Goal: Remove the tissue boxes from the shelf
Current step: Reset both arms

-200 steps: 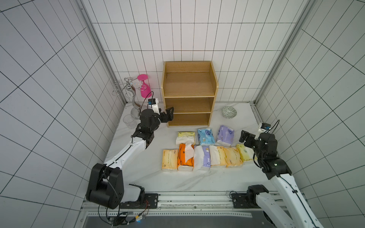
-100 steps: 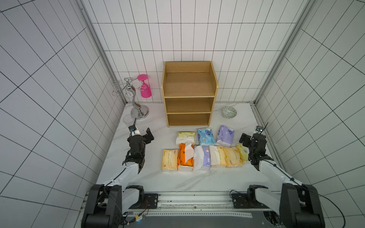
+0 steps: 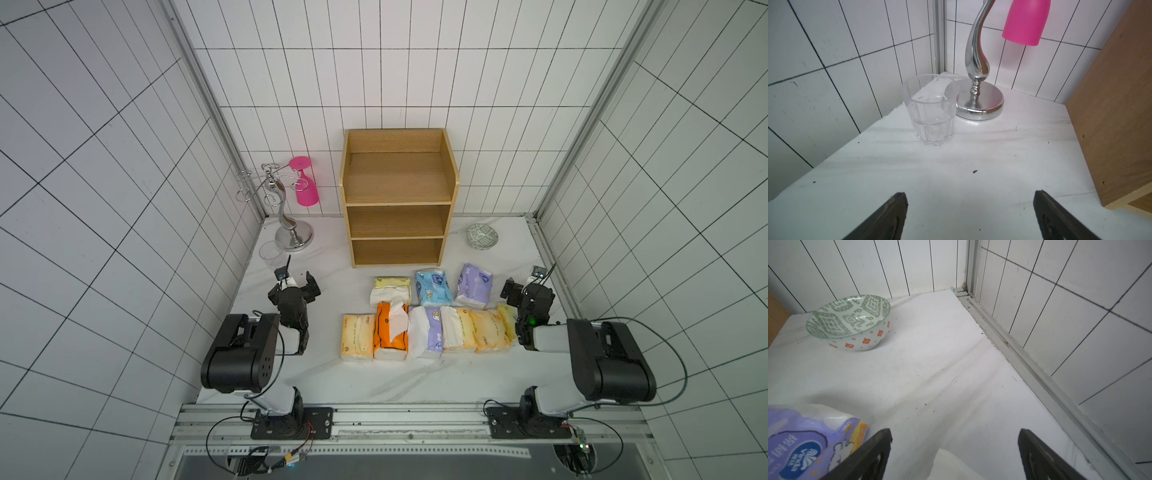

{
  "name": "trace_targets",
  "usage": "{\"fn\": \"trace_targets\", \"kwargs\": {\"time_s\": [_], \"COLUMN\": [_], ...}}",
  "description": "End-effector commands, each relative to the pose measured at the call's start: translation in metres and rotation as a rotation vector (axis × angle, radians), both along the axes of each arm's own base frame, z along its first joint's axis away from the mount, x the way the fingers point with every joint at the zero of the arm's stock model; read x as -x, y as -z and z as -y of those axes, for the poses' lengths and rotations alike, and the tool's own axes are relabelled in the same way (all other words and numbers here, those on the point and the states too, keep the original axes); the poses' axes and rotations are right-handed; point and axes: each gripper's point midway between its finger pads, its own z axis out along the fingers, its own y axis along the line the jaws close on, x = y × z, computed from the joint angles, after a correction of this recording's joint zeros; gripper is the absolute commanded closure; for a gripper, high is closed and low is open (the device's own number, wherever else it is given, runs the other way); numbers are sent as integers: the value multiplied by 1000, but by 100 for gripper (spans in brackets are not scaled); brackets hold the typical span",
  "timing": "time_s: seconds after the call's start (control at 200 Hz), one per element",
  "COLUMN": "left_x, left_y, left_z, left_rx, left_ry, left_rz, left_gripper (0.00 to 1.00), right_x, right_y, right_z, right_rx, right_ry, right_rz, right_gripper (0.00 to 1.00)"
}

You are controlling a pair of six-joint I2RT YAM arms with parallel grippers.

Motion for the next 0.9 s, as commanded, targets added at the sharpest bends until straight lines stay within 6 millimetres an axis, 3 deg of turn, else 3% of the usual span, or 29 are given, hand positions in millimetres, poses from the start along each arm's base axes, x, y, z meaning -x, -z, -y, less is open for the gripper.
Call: {"fn": "trace_targets", "kwargs": {"time_s": [0.0, 0.09, 0.265, 0.895], "left_x": [-15, -25, -26, -28], "left_y": [-26, -27, -23, -23], "left_z": [3, 4, 4, 7], "left_rx": [-9, -30, -13, -29], "left_ry": [26, 37, 31, 39], "left_rz": [39, 61, -11, -10], "left_gripper": [2, 2, 2, 2], "right_x": [-20, -19, -19, -19], "right_y": [-20, -20, -20, -20], "right_z": [-5, -2, -2, -2], "right_rx": [-2, -2, 2, 2], "right_ry": [-52, -37, -37, -35], "right_rz": [48, 37, 42, 41], "right_gripper": [1, 1, 1, 1]}}
